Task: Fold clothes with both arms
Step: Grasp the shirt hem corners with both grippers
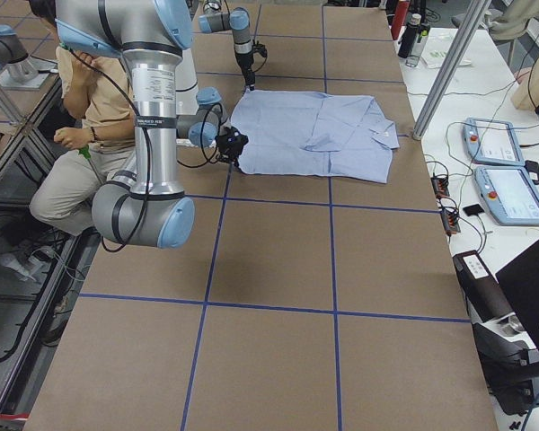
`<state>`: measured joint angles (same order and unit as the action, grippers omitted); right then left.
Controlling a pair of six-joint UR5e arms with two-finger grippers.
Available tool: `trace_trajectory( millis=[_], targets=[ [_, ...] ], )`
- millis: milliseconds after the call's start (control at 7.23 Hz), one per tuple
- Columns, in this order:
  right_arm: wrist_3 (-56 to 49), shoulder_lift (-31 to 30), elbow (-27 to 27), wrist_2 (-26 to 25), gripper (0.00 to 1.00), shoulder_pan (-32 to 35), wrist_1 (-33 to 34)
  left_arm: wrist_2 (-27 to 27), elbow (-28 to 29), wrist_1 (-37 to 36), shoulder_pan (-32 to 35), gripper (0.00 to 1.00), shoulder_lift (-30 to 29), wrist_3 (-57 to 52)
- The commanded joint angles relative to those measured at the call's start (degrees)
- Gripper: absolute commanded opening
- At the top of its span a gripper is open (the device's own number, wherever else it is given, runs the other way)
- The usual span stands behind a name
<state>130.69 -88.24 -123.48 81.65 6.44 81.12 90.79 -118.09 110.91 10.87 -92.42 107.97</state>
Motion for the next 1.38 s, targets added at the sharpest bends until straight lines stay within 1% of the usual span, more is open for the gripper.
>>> trace_trajectory(
  millis=[0,138,276,415,553,691,1106,1244],
  targets=[
    [0.0,0.0,0.0,0.0,0.0,0.0,0.0,0.0,0.8,0.0,-0.2,0.56,0.0,0.2],
    [0.0,0.0,0.0,0.0,0.0,0.0,0.0,0.0,1.2,0.1,-0.3,0.55,0.0,0.2],
    [0.0,0.0,0.0,0.0,0.0,0.0,0.0,0.0,1.4,0.1,-0.4,0.51,-0.1,0.8],
    [0.0,0.0,0.0,0.0,0.0,0.0,0.0,0.0,1.4,0.1,-0.5,0.37,-0.1,0.8],
    [0.0,0.0,0.0,0.0,0.0,0.0,0.0,0.0,1.3,0.1,-0.5,0.16,-0.1,0.8],
    [0.0,0.0,0.0,0.0,0.0,0.0,0.0,0.0,1.4,0.1,-0.6,0.0,0.0,0.8],
    [0.0,0.0,-0.6,0.0,0.0,0.2,-0.1,0.4,-0.5,0.0,-0.5,0.0,0.0,0.8],
    [0.0,0.0,-1.5,0.2,0.0,0.4,0.0,0.7,-1.9,0.0,-0.5,0.0,1.0,0.8]
  ],
)
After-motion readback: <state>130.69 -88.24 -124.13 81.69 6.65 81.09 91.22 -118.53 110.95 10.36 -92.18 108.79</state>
